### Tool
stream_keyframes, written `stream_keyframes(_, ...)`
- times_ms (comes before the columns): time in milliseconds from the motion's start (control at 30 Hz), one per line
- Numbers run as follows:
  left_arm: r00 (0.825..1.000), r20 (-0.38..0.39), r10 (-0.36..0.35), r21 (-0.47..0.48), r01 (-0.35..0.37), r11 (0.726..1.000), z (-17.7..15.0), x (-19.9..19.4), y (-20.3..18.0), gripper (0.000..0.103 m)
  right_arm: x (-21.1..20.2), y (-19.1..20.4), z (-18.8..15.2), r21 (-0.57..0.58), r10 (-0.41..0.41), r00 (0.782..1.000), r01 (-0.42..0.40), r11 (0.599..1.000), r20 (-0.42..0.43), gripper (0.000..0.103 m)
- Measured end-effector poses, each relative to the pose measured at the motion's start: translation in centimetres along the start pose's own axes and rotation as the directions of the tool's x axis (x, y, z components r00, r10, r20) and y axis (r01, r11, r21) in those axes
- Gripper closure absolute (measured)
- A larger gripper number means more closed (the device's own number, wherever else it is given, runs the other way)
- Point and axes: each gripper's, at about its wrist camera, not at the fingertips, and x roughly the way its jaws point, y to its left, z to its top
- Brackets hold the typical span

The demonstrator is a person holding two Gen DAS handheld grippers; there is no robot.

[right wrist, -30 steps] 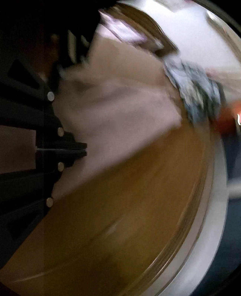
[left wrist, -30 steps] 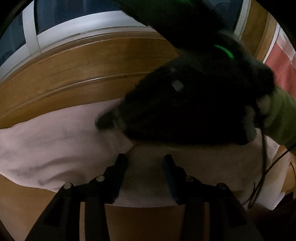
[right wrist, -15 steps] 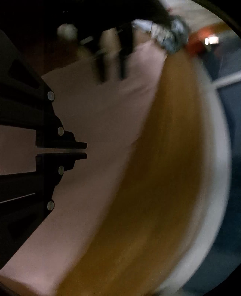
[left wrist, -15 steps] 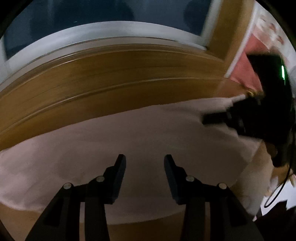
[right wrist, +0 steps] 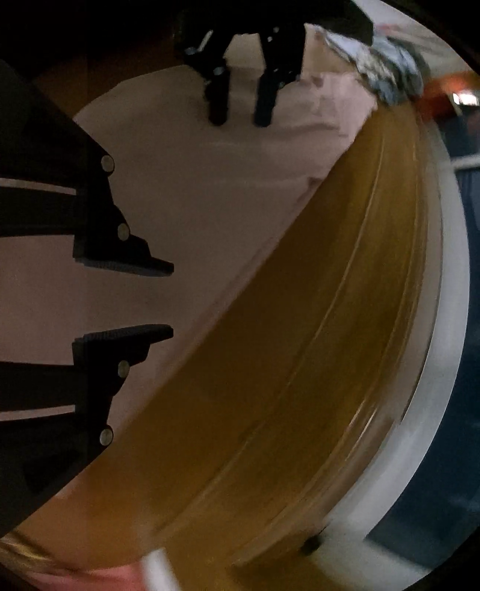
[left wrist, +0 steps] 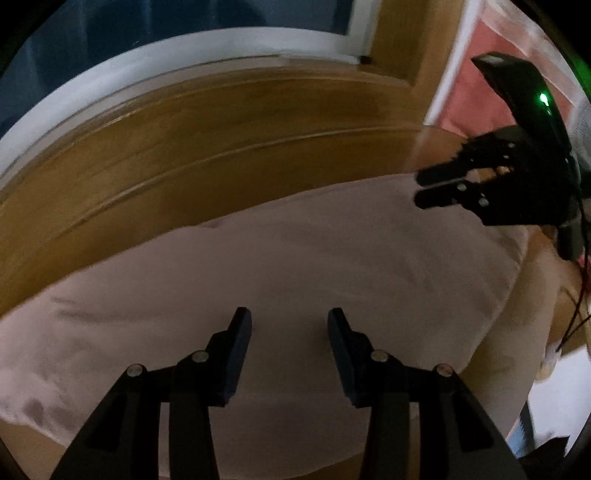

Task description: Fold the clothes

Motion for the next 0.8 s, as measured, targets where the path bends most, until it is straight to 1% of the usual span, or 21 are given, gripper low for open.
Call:
stream_keyframes(133,0.995,-0.023,0.092,-0.056,-0.093,0.994,0.0,0.6,-1.0,0.063,2.7,0.4,2.2,-0.115,0.087,0.996,-0.087,0.990,-0.008,0.076)
stream_keyframes(200,0.991,-0.034,0.126,-0.086,-0.128,0.988,-0.2,0.8,-1.3,0.063,3.8,0.4,2.5,-0.162,0.112,0.994,-0.114,0.980,-0.018,0.076)
stream_keyframes(267,0.987,-0.045,0.153,-0.115,-0.158,0.981,-0.4,1.0,-1.5,0.063,4.0,0.7,2.0,-0.214,0.129,0.992,-0.128,0.968,-0.012,0.077)
stream_keyframes(300,0.985,-0.051,0.165,-0.130,-0.171,0.977,-0.5,1.1,-1.5,0.063,4.0,0.9,1.7,-0.236,0.134,0.991,-0.132,0.963,-0.008,0.079)
stream_keyframes(333,0.983,-0.057,0.176,-0.144,-0.183,0.973,-0.6,1.2,-1.6,0.063,3.9,0.7,0.8,-0.257,0.142,0.990,-0.138,0.956,-0.004,0.090)
stream_keyframes(367,0.981,-0.058,0.186,-0.157,-0.193,0.969,-0.5,1.3,-1.8,0.063,3.8,1.1,0.8,-0.277,0.145,0.989,-0.139,0.951,0.001,0.098)
stream_keyframes(433,0.976,-0.064,0.207,-0.174,-0.215,0.961,-0.2,1.3,-2.1,0.063,3.2,1.8,0.8,-0.303,0.149,0.988,-0.131,0.944,0.036,0.099)
stream_keyframes(467,0.974,-0.067,0.218,-0.179,-0.227,0.957,0.0,1.2,-2.3,0.063,2.8,1.9,0.9,-0.305,0.151,0.987,-0.125,0.944,0.062,0.099)
stream_keyframes(500,0.971,-0.068,0.228,-0.184,-0.237,0.954,0.2,1.1,-2.4,0.063,2.2,1.6,1.0,-0.283,0.157,0.983,-0.125,0.951,0.093,0.100)
stream_keyframes(533,0.970,-0.062,0.234,-0.186,-0.241,0.952,0.4,0.7,-2.5,0.063,1.8,1.0,1.3,-0.242,0.167,0.978,-0.133,0.961,0.127,0.100)
stream_keyframes(567,0.970,-0.052,0.239,-0.188,-0.245,0.951,0.5,0.4,-2.6,0.063,1.9,0.6,1.5,-0.208,0.174,0.975,-0.144,0.967,0.136,0.100)
stream_keyframes(600,0.969,-0.046,0.241,-0.187,-0.246,0.951,0.7,0.2,-2.6,0.063,2.5,0.3,1.6,-0.183,0.169,0.977,-0.144,0.973,0.131,0.100)
stream_keyframes(667,0.971,-0.042,0.237,-0.174,-0.241,0.955,1.3,0.3,-2.7,0.063,4.1,0.3,1.1,-0.164,0.137,0.986,-0.120,0.979,0.096,0.100)
stream_keyframes(733,0.972,-0.032,0.233,-0.148,-0.235,0.961,2.0,0.8,-2.9,0.063,4.5,0.5,0.6,-0.144,0.118,0.987,-0.102,0.984,0.108,0.100)
stream_keyframes(800,0.975,-0.019,0.223,-0.117,-0.223,0.968,2.7,1.6,-3.4,0.063,4.1,0.0,0.6,-0.097,0.107,0.989,-0.097,0.991,0.106,0.100)
